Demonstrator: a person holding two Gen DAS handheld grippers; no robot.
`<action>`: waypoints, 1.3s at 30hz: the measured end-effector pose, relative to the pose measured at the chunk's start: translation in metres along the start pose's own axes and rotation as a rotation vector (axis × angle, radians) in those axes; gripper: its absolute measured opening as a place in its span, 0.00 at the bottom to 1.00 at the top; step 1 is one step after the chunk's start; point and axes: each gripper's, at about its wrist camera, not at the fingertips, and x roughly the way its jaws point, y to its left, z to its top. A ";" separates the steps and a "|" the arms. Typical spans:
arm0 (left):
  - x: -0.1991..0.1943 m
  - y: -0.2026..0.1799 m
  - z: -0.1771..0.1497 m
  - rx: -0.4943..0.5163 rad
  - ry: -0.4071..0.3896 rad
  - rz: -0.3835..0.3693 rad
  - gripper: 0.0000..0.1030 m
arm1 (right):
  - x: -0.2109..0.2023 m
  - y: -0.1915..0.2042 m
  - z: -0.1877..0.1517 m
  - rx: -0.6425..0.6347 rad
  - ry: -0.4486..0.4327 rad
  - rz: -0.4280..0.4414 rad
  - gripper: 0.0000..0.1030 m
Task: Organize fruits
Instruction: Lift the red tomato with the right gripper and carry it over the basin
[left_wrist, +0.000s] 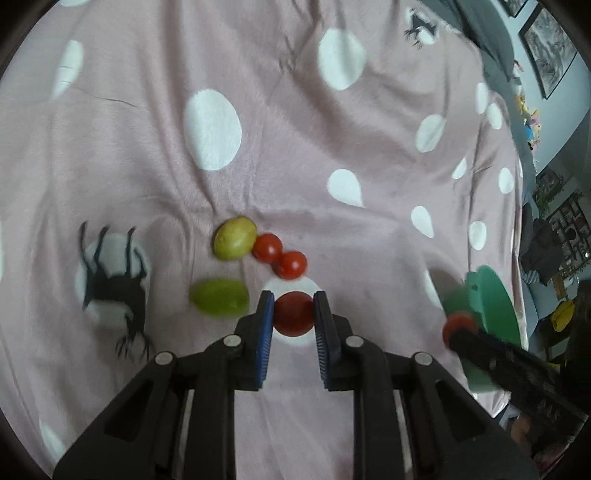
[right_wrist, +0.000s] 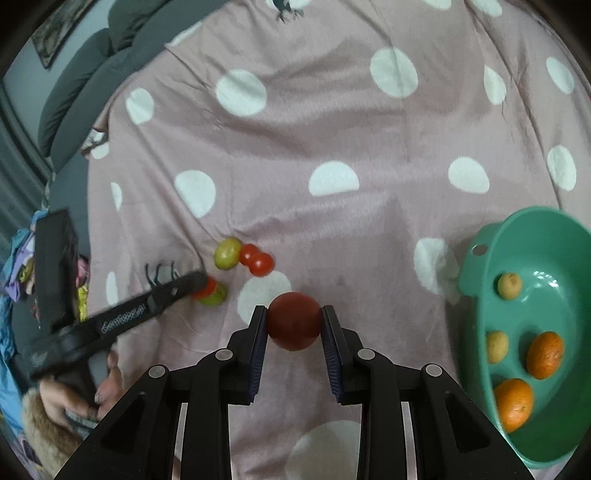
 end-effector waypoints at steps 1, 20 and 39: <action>-0.009 -0.004 -0.008 0.002 -0.024 0.015 0.20 | -0.005 0.000 0.000 -0.005 -0.013 0.002 0.30; -0.078 -0.132 -0.066 0.109 -0.294 0.043 0.20 | -0.095 -0.050 -0.003 0.017 -0.245 -0.131 0.30; -0.012 -0.239 -0.066 0.248 -0.172 -0.119 0.20 | -0.132 -0.148 -0.005 0.219 -0.261 -0.245 0.30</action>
